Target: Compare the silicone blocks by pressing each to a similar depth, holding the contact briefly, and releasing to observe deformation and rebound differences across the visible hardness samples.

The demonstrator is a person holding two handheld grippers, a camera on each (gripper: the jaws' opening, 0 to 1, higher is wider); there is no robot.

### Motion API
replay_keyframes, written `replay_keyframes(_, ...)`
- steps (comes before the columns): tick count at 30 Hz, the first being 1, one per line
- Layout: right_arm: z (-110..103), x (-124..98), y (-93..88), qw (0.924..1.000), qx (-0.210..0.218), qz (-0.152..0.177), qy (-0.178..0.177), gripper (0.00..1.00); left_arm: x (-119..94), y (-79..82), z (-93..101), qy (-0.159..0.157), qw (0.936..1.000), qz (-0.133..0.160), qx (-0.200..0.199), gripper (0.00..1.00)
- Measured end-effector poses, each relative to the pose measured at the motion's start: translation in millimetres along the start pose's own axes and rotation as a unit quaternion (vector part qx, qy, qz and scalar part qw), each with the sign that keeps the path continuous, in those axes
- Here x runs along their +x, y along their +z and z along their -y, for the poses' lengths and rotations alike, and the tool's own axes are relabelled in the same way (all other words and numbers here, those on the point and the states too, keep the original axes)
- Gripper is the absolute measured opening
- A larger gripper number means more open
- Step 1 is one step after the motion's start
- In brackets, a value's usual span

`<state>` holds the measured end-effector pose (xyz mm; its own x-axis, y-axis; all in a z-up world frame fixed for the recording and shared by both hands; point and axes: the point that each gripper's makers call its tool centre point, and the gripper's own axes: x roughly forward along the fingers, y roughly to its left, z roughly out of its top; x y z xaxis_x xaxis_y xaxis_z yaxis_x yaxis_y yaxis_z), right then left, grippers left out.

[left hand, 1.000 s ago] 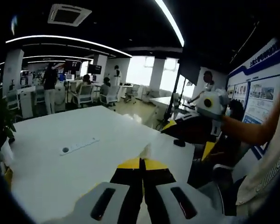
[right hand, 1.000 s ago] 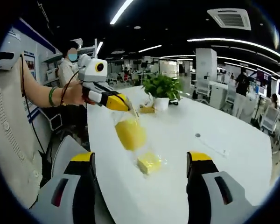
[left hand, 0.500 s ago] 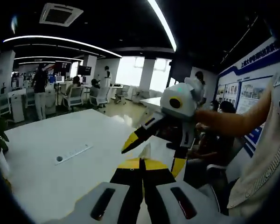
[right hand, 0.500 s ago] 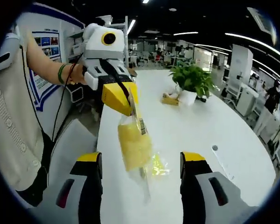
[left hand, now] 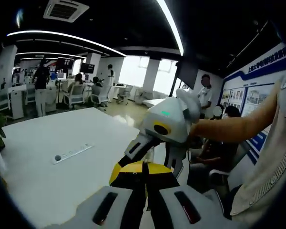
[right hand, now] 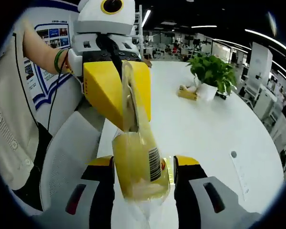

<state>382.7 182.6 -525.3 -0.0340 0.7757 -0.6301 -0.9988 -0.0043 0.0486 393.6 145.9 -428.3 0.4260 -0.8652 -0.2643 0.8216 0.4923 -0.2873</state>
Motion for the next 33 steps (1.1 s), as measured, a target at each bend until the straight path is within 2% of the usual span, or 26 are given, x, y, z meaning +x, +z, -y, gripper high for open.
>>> replay_keyframes(2,-1.3,1.0,-1.6,0.9998,-0.017,0.001,0.006,0.35,0.6,-0.4,1.3,-0.001,1.0,-0.001,0.002,0.0)
replay_keyframes(7,-0.6,3.1,-4.3,0.9996,-0.028,0.004,-0.009,0.28,2.5,-4.9,0.8,-0.004,1.0,-0.006,0.001,0.0)
replay_keyframes(13,-6.6,1.8,-9.7,0.9999,0.005,-0.012,-0.005,0.22,6.0,-8.3,10.5,-0.005,0.9999,-0.011,0.009,0.0)
replay_keyframes(20,-11.8,2.4,-14.4,0.9995,0.006,-0.029,-0.009,0.14,4.4,-12.9,14.5,-0.005,0.9997,-0.019,0.013,0.0)
replay_keyframes(25,-12.9,2.7,-18.1,0.9989,-0.004,-0.044,-0.011,0.11,3.0,-15.8,16.6,-0.001,0.9996,-0.024,0.015,0.0)
replay_keyframes(28,-11.8,3.0,-17.7,0.998,-0.043,-0.042,-0.019,0.1,1.9,-17.1,18.8,-0.002,0.9996,-0.026,0.014,0.0)
replay_keyframes(33,-12.4,2.9,-17.0,0.9981,-0.037,-0.046,-0.016,0.1,-0.3,-17.2,19.2,0.004,0.9994,-0.027,0.02,0.0)
